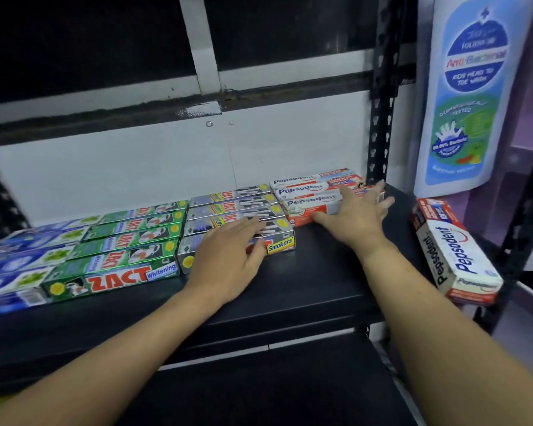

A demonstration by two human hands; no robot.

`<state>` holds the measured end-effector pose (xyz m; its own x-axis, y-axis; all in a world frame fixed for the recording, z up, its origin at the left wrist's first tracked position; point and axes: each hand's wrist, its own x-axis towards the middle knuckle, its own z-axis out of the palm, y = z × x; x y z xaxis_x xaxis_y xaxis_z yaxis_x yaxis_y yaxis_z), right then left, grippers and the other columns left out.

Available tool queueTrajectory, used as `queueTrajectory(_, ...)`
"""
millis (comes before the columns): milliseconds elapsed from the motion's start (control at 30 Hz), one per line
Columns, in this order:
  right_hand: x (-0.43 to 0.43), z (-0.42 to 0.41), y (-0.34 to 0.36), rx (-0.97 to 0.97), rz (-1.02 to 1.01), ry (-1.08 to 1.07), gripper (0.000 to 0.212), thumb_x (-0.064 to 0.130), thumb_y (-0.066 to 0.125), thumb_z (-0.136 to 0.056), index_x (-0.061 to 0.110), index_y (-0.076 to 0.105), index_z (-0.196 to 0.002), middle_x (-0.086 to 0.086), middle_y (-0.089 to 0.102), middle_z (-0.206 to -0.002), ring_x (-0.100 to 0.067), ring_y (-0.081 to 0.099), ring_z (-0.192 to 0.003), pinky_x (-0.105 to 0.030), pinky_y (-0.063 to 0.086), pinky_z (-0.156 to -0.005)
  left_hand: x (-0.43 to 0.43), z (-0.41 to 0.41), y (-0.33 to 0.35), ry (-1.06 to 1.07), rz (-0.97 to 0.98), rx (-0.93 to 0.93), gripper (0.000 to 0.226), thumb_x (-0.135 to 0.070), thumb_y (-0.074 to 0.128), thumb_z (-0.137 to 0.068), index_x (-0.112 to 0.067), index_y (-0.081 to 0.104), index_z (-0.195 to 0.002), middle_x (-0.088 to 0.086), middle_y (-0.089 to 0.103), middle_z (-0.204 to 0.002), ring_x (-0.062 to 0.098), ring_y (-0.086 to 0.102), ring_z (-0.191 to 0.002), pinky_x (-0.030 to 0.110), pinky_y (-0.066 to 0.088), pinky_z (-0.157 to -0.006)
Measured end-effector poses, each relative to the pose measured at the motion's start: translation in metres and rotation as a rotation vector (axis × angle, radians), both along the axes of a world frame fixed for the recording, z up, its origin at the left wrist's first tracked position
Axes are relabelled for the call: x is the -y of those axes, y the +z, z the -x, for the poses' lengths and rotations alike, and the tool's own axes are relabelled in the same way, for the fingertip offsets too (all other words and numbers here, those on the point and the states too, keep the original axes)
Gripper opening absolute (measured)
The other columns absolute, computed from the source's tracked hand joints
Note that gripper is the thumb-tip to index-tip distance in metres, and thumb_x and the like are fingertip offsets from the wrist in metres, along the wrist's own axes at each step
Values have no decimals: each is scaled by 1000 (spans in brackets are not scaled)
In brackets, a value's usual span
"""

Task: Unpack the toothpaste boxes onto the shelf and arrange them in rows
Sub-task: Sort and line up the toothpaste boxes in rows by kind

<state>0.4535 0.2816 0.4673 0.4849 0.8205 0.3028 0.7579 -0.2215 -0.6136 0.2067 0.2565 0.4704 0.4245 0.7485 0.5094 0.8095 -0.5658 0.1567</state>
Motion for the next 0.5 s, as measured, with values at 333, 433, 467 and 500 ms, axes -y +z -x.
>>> queueTrajectory(333,2,-1,-1,-30,-28,22,77,58,69,-78,21,41,-140,-31,-3,-157,-50,-2,-145,-53,9,-120,1,-1,2,-9,-9,10,45,-42,41,-93,-25,63,-129,-8,62,-133,16,56,-122,33,43,-101)
queueTrajectory(433,1,1,-1,-16,-14,23,79,60,67,-80,22,38,-143,-30,-4,-157,-50,-2,-145,-53,8,-120,2,-2,3,-15,-9,10,46,-42,41,-93,-25,63,-129,-9,62,-133,15,56,-123,34,43,-103)
queueTrajectory(467,1,1,-1,-14,-11,24,79,60,66,-80,22,38,-143,-30,-5,-158,-50,-3,-145,-53,8,-120,2,-3,3,-16,-10,8,46,-42,41,-93,-25,63,-129,-9,62,-134,15,55,-124,34,43,-103)
queueTrajectory(500,1,1,-1,-13,-10,23,79,60,66,-80,22,38,-144,-30,-5,-158,-50,-3,-145,-53,7,-120,2,-3,3,-18,-11,7,46,-42,41,-93,-24,63,-129,-9,62,-134,15,55,-124,33,43,-103)
